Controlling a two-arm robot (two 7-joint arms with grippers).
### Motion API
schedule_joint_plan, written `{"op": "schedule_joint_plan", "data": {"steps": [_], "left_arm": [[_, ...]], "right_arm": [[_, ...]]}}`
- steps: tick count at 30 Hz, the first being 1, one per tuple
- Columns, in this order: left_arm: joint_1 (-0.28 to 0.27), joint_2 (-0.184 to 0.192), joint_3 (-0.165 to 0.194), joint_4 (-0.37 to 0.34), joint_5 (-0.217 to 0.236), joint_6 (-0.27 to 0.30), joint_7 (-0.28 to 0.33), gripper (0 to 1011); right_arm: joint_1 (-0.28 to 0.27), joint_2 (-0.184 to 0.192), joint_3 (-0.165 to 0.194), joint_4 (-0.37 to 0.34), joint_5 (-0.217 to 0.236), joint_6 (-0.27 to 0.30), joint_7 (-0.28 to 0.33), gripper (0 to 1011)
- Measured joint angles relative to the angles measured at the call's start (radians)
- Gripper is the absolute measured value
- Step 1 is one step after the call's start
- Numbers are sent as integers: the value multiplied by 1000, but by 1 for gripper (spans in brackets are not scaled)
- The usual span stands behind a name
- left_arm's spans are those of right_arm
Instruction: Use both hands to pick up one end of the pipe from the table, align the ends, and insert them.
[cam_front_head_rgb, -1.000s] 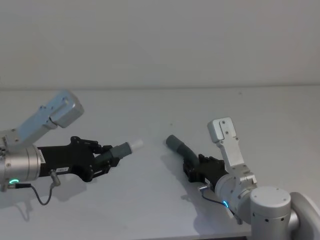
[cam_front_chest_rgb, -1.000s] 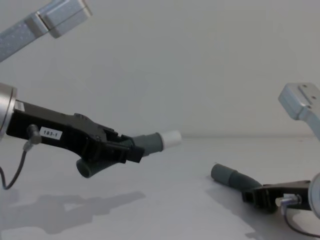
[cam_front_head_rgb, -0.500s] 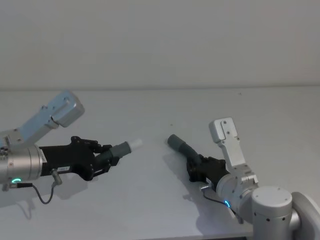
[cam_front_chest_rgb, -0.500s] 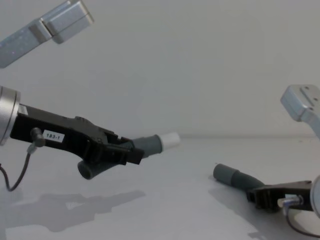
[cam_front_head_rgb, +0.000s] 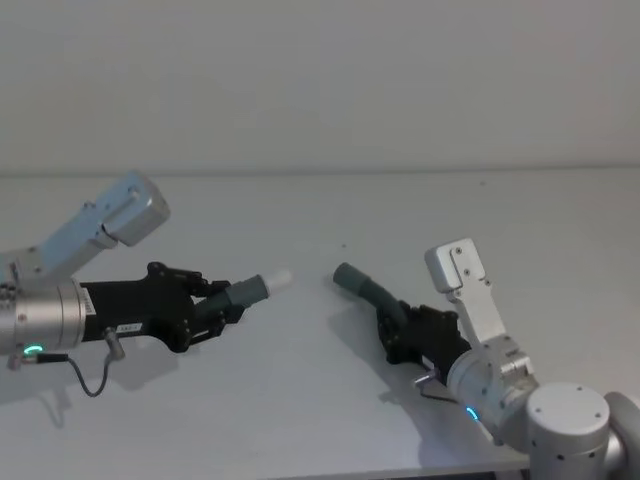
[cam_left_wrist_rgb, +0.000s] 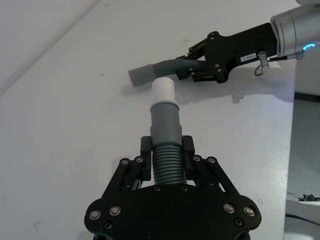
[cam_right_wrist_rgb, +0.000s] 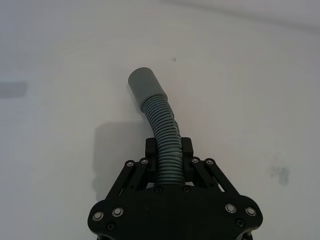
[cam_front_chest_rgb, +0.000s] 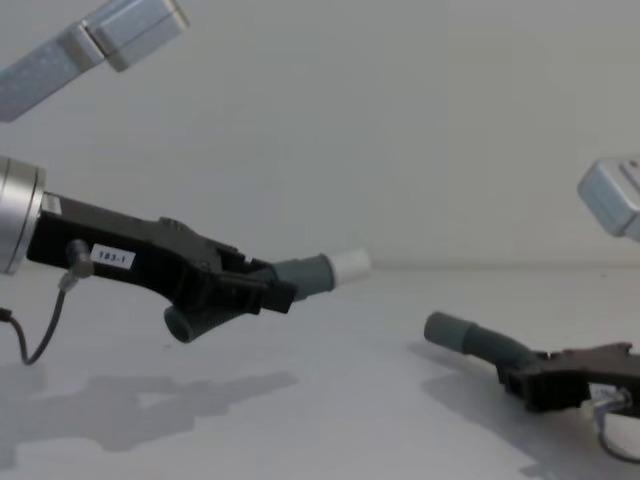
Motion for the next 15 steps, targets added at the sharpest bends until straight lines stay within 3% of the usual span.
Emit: {"op": "schedule_joint_plan", "data": {"steps": [13, 15], "left_arm": [[-40, 15, 23, 5, -8, -35, -65, 322], [-43, 20, 26, 3, -11, -39, -73, 321]], "right_arm": [[-19, 112, -15, -35, -43, -201, 111, 256], [-23, 142, -18, -42, -56, -258, 140, 256]]}}
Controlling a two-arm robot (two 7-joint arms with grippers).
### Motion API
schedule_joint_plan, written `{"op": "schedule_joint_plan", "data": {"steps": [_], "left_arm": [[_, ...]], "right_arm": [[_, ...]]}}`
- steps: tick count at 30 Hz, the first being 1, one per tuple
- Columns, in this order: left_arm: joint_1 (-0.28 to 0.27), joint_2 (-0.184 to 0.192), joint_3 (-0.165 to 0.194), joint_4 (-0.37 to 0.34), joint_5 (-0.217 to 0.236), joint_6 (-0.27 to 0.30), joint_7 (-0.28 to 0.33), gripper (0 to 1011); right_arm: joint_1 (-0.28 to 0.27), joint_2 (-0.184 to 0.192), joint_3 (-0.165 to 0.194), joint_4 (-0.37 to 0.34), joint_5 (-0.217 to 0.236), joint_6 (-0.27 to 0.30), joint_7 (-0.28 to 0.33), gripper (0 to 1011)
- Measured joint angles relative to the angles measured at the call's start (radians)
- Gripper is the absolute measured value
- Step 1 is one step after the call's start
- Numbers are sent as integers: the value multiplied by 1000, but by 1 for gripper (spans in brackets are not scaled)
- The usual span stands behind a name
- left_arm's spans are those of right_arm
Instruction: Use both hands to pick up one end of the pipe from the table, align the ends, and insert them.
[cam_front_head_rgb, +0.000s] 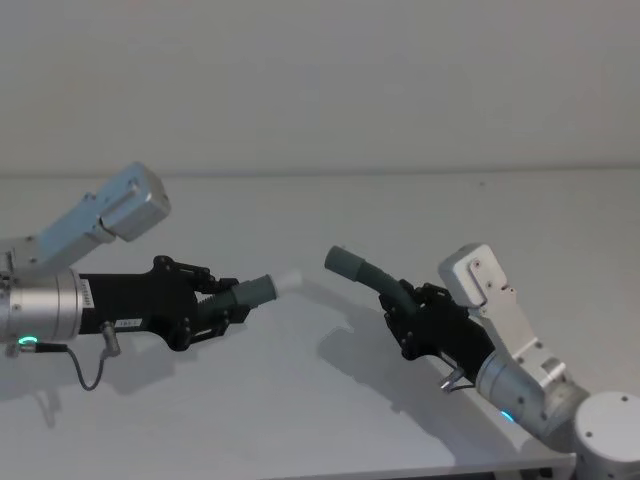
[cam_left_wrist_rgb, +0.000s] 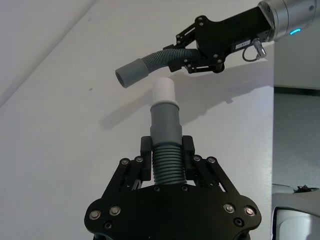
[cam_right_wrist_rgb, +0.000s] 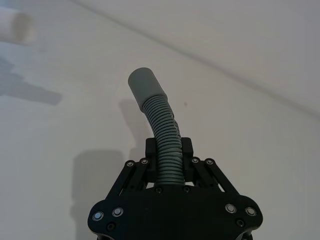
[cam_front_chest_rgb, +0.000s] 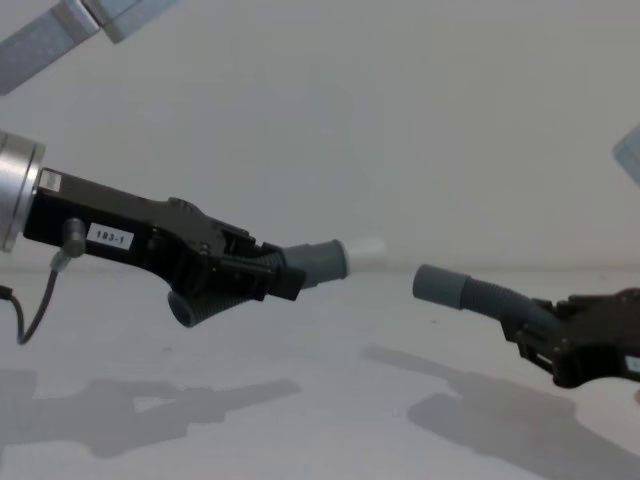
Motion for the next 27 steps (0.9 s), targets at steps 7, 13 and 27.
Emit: {"op": "schedule_joint_plan", "data": {"steps": [7, 13, 27], "left_arm": [[-8, 12, 10, -6, -8, -8, -24, 321], [-16, 22, 19, -7, -14, -12, -48, 322], [-46, 54, 43, -7, -35, -19, -123, 321]], "right_arm": [[-6, 74, -8, -15, -25, -122, 63, 252], [-7, 131, -17, -17, -43, -212, 112, 252], [8, 270, -50, 17, -100, -441, 221, 252]]}}
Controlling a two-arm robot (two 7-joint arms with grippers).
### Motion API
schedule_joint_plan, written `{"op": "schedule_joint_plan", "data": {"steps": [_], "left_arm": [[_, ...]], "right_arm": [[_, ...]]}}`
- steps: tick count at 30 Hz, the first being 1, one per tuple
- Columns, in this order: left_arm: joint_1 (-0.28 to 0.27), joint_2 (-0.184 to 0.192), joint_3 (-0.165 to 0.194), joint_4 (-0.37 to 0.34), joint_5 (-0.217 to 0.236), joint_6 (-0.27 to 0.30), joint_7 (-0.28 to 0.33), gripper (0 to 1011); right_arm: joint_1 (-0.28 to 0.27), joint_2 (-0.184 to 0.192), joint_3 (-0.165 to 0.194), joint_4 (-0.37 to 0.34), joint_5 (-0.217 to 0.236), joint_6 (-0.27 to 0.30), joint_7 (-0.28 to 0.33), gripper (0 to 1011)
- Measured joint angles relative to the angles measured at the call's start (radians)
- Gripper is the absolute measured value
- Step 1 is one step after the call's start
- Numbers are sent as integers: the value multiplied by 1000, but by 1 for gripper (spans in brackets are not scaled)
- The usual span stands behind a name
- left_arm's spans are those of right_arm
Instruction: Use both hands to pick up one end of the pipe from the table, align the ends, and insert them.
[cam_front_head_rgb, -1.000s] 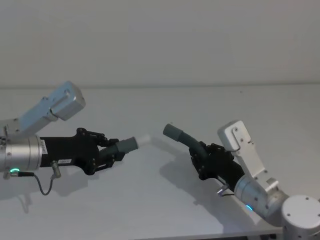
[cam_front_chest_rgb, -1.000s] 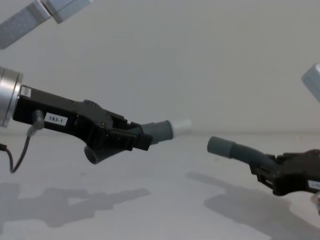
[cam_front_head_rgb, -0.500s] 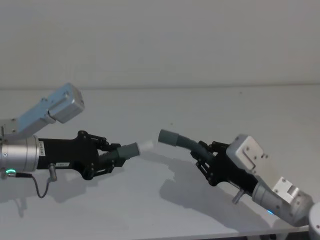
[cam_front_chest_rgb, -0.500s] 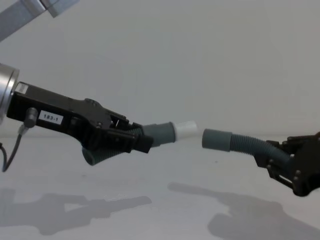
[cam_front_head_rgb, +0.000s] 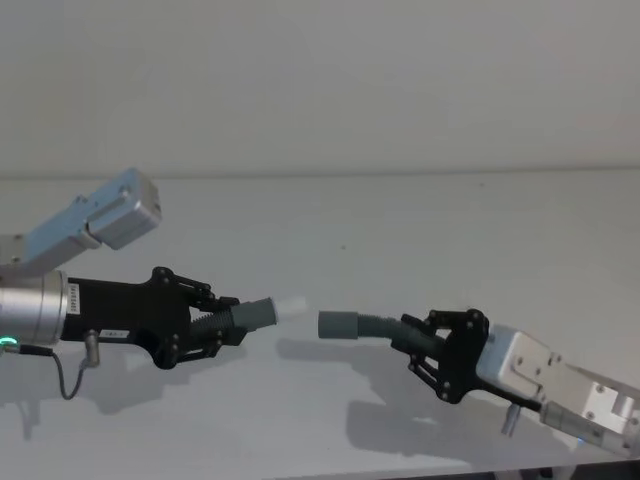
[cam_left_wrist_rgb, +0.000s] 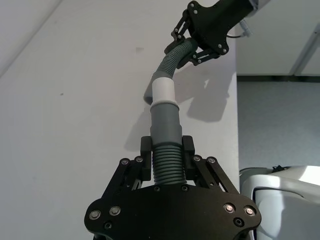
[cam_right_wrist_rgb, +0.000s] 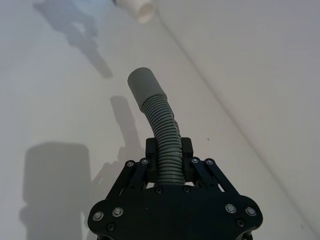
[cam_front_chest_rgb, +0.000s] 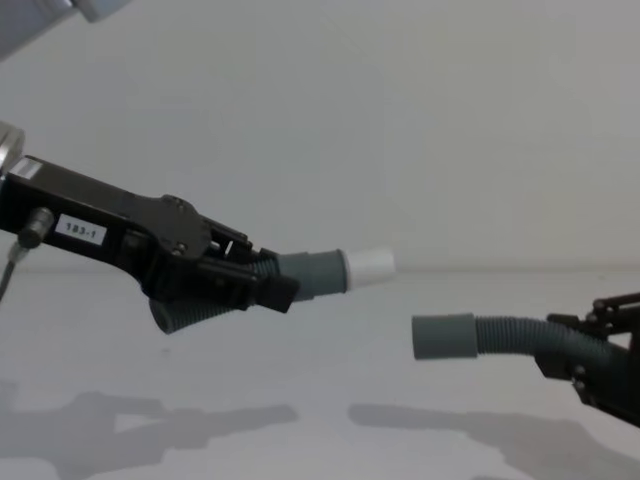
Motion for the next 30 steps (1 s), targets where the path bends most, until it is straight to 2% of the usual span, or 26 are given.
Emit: {"op": "schedule_joint_plan", "data": {"steps": [6, 16, 30], "left_arm": [[-10, 14, 4, 1, -12, -8, -33, 322], [-22, 41, 9, 9, -39, -27, -91, 322], [-37, 49, 24, 53, -62, -62, -146, 321]], "right_arm": [[1, 29, -3, 20, -14, -51, 7, 252], [2, 43, 1, 41, -14, -87, 7, 252], [-3, 47, 22, 39, 46, -95, 21, 252]]}}
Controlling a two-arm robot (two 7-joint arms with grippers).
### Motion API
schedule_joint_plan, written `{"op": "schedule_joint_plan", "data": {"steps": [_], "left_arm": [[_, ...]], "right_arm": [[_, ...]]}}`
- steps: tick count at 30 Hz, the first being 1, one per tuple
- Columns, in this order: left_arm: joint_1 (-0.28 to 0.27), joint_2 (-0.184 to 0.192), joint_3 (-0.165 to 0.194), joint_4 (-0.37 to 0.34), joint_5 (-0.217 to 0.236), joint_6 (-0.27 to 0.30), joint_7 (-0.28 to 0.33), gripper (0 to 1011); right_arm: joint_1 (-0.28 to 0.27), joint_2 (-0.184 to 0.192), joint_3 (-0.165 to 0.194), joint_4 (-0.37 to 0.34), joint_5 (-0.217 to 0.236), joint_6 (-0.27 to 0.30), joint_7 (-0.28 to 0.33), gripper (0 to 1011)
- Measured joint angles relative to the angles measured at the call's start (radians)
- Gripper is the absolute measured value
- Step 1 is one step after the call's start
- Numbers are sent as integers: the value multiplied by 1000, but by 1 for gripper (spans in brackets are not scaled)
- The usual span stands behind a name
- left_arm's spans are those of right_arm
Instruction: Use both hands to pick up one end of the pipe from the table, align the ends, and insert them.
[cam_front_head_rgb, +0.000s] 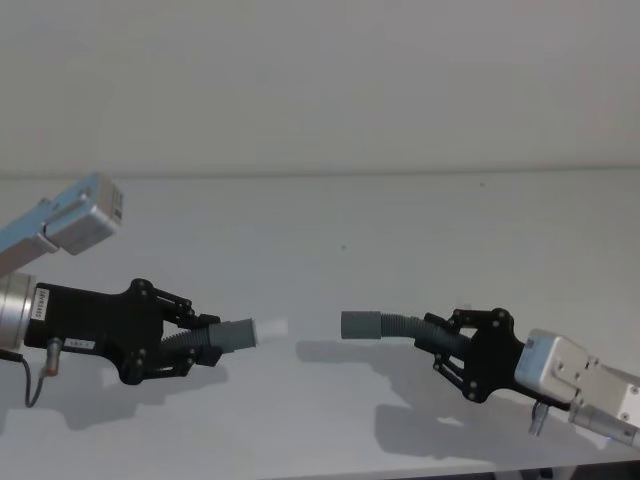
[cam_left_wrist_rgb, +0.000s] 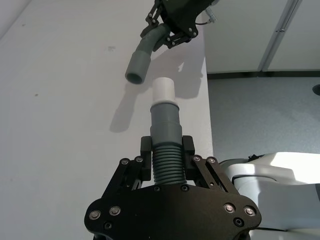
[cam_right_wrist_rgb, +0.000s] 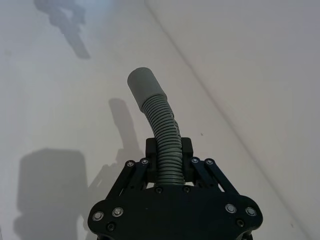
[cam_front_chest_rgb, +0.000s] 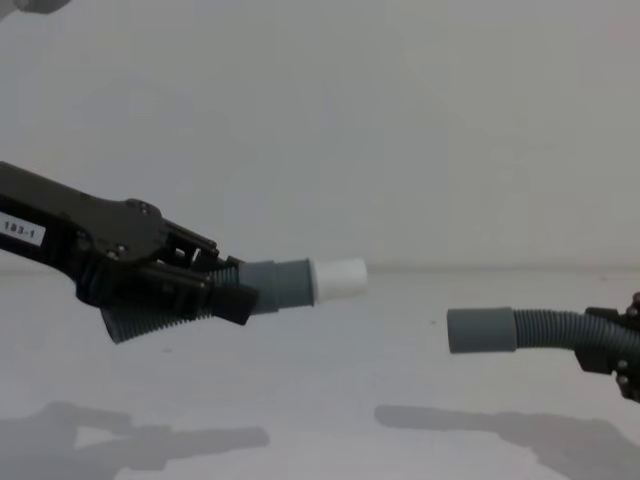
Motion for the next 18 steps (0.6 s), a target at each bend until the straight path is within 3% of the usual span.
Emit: {"op": "schedule_joint_plan", "data": {"steps": [18], "left_arm": [[-27, -46, 28, 90, -8, -48, -19, 321]], "right_arm": [[-28, 18, 2, -45, 83, 14, 46, 252]]}}
